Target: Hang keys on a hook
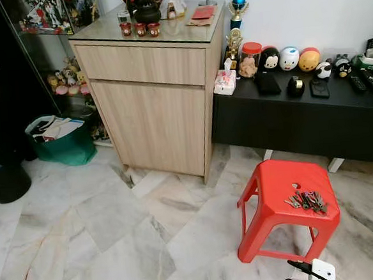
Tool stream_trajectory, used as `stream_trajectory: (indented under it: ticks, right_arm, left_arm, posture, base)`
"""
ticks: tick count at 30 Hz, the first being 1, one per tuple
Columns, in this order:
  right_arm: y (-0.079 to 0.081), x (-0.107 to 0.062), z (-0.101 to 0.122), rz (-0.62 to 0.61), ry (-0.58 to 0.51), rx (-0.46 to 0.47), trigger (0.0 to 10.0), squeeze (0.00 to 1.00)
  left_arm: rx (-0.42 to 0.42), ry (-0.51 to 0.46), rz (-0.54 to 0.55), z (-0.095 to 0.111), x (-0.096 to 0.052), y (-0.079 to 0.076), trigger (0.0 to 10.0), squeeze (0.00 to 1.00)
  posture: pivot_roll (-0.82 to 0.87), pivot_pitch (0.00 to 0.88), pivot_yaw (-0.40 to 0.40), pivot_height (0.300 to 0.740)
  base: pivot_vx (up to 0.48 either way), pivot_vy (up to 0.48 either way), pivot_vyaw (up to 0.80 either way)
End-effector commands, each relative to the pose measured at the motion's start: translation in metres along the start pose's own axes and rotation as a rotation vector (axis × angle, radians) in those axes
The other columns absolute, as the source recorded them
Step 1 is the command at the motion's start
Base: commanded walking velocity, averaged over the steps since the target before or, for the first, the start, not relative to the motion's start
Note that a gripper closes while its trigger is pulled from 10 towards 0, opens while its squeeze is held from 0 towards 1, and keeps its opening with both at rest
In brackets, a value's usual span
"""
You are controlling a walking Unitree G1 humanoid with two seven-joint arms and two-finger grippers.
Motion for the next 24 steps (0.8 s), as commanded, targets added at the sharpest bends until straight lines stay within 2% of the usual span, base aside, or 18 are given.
stream_trajectory:
  ticks: [1, 3, 8, 18, 24]
  right_arm:
    - [0.0062, 0.0013, 0.0082, 0.007, -0.027, 0.007, 10.0, 0.0]
    - [0.0039, 0.0009, 0.0048, 0.001, -0.014, 0.002, 10.0, 0.0]
    - [0.0049, 0.0007, 0.0018, 0.004, 0.0, -0.028, 10.0, 0.0]
    - [0.0041, 0.0013, 0.01, 0.005, -0.035, -0.005, 10.0, 0.0]
    - [0.0047, 0.0011, 0.0056, 0.009, -0.009, -0.035, 10.0, 0.0]
  left_arm:
    - [0.017, 0.003, -0.002, 0.0, 0.0002, -0.0008, 10.0, 0.0]
    - [0.015, 0.004, 0.0, -0.0004, 0.0001, -0.0007, 10.0, 0.0]
    - [-0.007, 0.006, 0.014, -0.0026, -0.0005, 0.0009, 10.0, 0.0]
    - [-0.019, 0.003, 0.025, -0.0025, -0.0006, 0.002, 10.0, 0.0]
    - [-0.018, -0.005, 0.028, 0.001, 0.0002, 0.0018, 10.0, 0.0]
  posture:
    - [0.0, 0.0, -0.042, 0.74]
    - [0.0, 0.0, -0.046, 0.74]
    - [0.01, 0.0, -0.062, 0.74]
    - [0.02, 0.0, -0.063, 0.74]
    - [0.03, 0.0, -0.067, 0.74]
  base:
    - [0.0, -0.319, 0.0]
    - [0.0, -0.399, 0.0]
    - [0.0, -0.403, -0.68]
    - [0.0, 0.0, 0.0]
    - [0.0, 0.0, 0.0]
Point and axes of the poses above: a point about 5 cm out from each wrist's last joint towards the gripper, its own x axis pointing out of the wrist towards the gripper, its own z axis along the axis of the wrist's last joint, y = z × x, the point moved 2 cm from there along x, pointing out of the wrist towards the gripper, and after that the axes turned 5 degrees about -x, right-handed, at the moved point
